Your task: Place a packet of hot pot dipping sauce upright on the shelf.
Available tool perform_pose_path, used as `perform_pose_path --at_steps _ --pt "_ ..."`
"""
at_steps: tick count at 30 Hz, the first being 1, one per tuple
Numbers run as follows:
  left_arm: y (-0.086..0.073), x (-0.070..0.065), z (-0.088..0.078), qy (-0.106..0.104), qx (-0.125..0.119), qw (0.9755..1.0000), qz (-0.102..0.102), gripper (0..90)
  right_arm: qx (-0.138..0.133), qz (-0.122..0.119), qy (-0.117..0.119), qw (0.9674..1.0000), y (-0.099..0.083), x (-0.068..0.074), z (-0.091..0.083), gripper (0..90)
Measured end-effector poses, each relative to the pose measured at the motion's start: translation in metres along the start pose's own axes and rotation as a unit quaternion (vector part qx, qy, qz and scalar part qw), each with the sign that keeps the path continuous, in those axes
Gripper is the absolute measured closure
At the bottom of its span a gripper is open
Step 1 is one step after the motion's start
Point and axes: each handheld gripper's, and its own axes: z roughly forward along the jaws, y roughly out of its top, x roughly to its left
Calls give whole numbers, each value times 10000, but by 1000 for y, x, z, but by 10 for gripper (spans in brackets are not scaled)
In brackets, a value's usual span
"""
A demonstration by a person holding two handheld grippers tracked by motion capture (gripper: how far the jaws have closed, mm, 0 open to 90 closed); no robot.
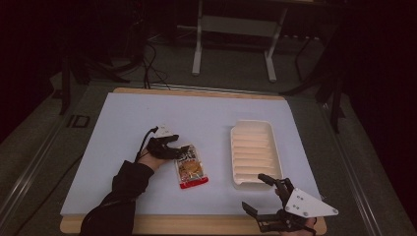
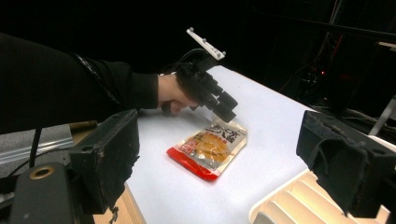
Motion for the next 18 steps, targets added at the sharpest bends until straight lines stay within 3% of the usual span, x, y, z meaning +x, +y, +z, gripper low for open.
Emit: perform_pose_path --at_steps 5,13,18 --pt "-4 3 11 -71 457 9989 15 337 13 -10 6 10000 0 0 0 132" --pt "1 2 19 -4 886 9961 36 363 35 -19 6 10000 -1 1 1 132" --pt "10 -2 22 6 1268 9917 231 367 50 0 20 10000 -1 1 1 133"
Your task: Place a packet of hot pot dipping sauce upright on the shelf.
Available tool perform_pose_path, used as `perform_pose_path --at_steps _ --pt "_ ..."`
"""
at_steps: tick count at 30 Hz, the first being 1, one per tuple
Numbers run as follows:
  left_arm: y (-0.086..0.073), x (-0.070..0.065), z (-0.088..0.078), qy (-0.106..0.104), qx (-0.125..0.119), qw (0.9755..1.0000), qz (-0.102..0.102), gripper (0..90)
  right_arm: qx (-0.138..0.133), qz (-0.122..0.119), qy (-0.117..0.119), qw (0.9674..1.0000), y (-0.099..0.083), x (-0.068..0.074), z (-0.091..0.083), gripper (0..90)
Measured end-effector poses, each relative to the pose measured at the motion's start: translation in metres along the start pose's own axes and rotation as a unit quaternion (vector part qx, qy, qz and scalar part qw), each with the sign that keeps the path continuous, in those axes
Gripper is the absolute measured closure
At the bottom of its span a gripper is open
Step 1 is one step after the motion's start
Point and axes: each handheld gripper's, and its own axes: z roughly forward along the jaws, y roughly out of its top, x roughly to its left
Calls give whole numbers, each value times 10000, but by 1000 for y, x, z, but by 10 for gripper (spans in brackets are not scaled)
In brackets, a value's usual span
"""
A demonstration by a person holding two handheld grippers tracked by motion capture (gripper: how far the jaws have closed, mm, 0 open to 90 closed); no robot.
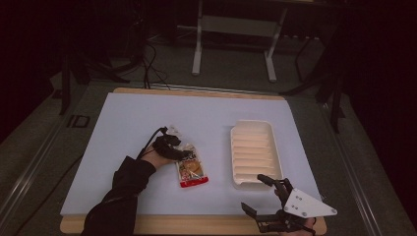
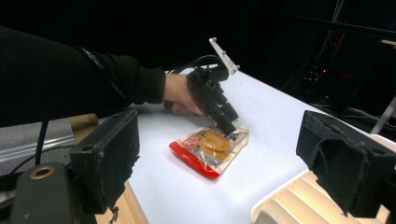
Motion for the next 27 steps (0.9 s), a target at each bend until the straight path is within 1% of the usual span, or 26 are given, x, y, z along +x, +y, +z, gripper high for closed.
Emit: perform_pose_path --at_steps 1,2,4,5,6,7,11,12,13,14,15,16,17,18,19,21,23,25,26,27 --pt "2 -1 0 24 79 10000 18 367 3 6 7 10000 0 0 0 132" --pt "4 -2 1 53 153 9998 77 369 4 6 15 10000 0 0 0 132" --pt "6 -5 2 78 234 9996 154 388 7 8 15 10000 0 0 1 133" --pt "7 -7 2 66 244 9994 216 413 5 3 17 10000 0 0 1 133" --pt "7 -7 2 66 244 9994 216 435 5 3 17 10000 0 0 1 133" --pt "6 -9 2 78 208 9994 246 435 3 -12 10 10000 0 1 0 132" --pt "4 -8 1 86 168 9996 229 472 -7 -7 10 10000 0 0 0 133" --pt "4 -8 1 42 146 9995 273 507 -3 -2 11 10000 0 0 0 133" --pt "4 -10 0 15 142 9993 340 600 1 -2 10 10000 0 0 0 133" --pt "5 -11 0 9 155 9991 391 629 5 -5 13 10000 0 0 0 133" --pt "5 -13 0 11 142 9987 480 684 4 -5 12 10000 0 0 0 133" --pt "5 -15 0 34 137 9982 583 762 5 -6 9 10000 0 0 0 133" --pt "6 -16 1 49 126 9982 578 791 3 2 12 10000 0 0 0 134" --pt "6 -16 1 49 126 9982 578 812 4 9 15 10000 0 0 0 134" --pt "6 -17 0 45 100 9979 632 835 3 7 14 10000 0 0 0 134" --pt "6 -19 0 84 60 9978 654 879 7 16 9 10000 0 -1 0 134" --pt "5 -20 0 105 40 9978 659 892 -3 9 5 10000 0 -1 0 135" --pt "6 -21 -2 132 21 9973 716 897 -13 18 -9 10000 0 -1 -1 135" --pt "6 -21 -3 152 -7 9972 736 899 -13 20 -7 10000 0 -2 -1 135" --pt "6 -22 -5 154 -72 9973 712 900 -23 22 -20 10000 0 -2 -1 135"
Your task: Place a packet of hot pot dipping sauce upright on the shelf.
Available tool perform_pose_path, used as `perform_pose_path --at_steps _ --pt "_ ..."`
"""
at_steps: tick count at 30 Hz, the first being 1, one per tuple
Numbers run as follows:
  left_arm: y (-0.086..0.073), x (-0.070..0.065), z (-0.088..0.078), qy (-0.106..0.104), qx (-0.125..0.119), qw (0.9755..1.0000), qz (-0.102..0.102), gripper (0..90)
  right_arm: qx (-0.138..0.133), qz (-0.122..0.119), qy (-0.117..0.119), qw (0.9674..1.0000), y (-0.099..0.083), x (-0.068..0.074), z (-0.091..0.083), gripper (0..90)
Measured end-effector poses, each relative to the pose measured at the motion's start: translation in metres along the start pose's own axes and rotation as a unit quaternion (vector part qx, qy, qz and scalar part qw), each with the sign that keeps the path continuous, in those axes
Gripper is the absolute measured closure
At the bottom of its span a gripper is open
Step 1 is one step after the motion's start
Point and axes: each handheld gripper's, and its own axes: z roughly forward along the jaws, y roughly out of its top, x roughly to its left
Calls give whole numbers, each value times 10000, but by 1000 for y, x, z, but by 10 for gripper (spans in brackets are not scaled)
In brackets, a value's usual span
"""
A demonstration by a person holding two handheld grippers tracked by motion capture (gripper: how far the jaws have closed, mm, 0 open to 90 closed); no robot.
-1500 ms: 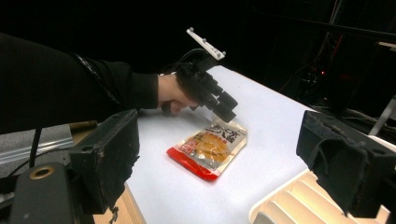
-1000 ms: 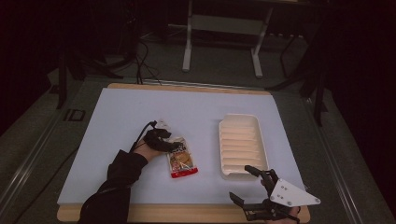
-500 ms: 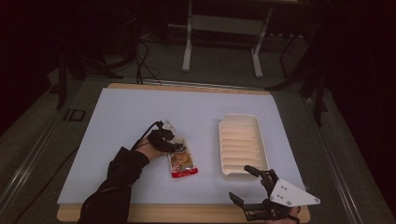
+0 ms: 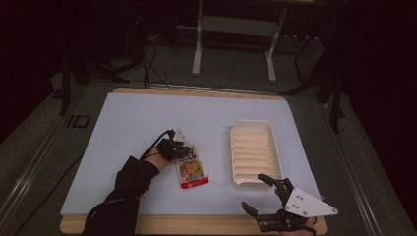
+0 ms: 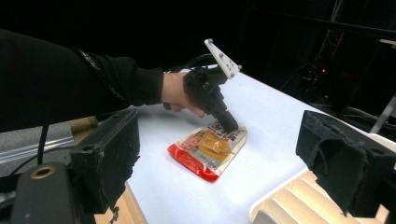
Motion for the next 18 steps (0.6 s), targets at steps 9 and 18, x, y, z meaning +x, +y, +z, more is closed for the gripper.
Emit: perform_pose_path --at_steps 9,18 --pt "5 -7 -18 73 -209 9997 107 900 -56 23 -22 10000 0 -2 -2 148" --pt "12 -18 -42 131 -510 9984 193 900 -146 120 -105 9998 -1 -5 0 111"
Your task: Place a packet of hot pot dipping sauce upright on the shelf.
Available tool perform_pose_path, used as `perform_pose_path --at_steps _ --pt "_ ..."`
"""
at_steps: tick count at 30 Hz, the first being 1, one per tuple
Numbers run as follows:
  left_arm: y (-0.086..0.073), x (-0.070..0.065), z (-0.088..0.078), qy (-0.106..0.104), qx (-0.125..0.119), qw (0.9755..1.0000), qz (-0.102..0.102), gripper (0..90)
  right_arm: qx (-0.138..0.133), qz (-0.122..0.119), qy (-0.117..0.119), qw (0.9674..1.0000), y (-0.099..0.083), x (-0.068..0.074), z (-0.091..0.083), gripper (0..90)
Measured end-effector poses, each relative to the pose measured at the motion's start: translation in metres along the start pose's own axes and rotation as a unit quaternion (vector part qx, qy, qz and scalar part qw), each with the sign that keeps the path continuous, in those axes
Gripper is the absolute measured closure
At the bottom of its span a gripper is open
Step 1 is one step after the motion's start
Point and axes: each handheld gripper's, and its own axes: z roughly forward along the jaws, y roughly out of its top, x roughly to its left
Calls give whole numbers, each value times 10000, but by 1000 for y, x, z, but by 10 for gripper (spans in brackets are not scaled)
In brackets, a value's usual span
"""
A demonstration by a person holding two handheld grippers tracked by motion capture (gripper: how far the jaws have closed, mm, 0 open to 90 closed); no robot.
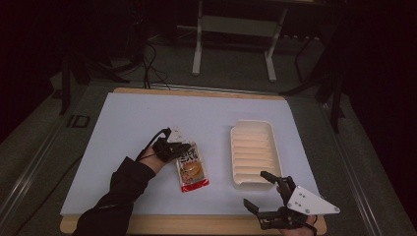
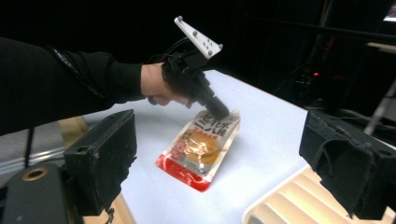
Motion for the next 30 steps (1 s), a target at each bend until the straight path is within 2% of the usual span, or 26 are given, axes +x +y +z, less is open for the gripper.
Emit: perform_pose_path --at_steps 1,4,5,7,8,12,17,19,20,21,22,24,25,30 --pt "1 -2 -2 14 -10 10000 32 900 -18 25 36 10000 -1 -1 0 111" --pt "4 -6 -9 32 -74 9999 82 900 -55 -173 -104 9998 -1 -1 0 145" --pt "5 -8 -11 12 -113 9999 108 900 -86 -125 23 9999 0 -1 -1 146" --pt "8 -11 -14 -9 -174 9998 126 900 -169 -146 88 9997 0 -2 0 148" --pt "10 -13 -16 -3 -195 9996 180 900 -106 -137 167 9997 1 -2 0 146" --pt "14 -23 -23 19 -308 9991 279 900 105 -146 96 9998 0 -1 4 131" --pt "18 -35 -34 64 -466 9982 384 900 171 45 105 9998 1 -3 5 137" --pt "19 -42 -39 128 -527 9971 537 900 105 143 100 9998 1 -4 5 142" --pt "19 -45 -42 79 -576 9968 546 900 133 191 143 9996 1 -6 6 148" --pt "20 -48 -45 90 -608 9964 585 900 135 252 215 9994 1 -8 6 170" --pt "19 -51 -47 85 -642 9960 623 900 106 209 206 9995 1 -9 7 199" --pt "19 -56 -52 55 -704 9956 622 900 111 46 153 9998 3 -10 9 176" --pt "19 -59 -54 41 -738 9953 626 900 107 44 140 9998 4 -11 11 166" --pt "17 -75 -62 117 -872 9932 761 900 304 323 337 9984 13 -17 22 103"
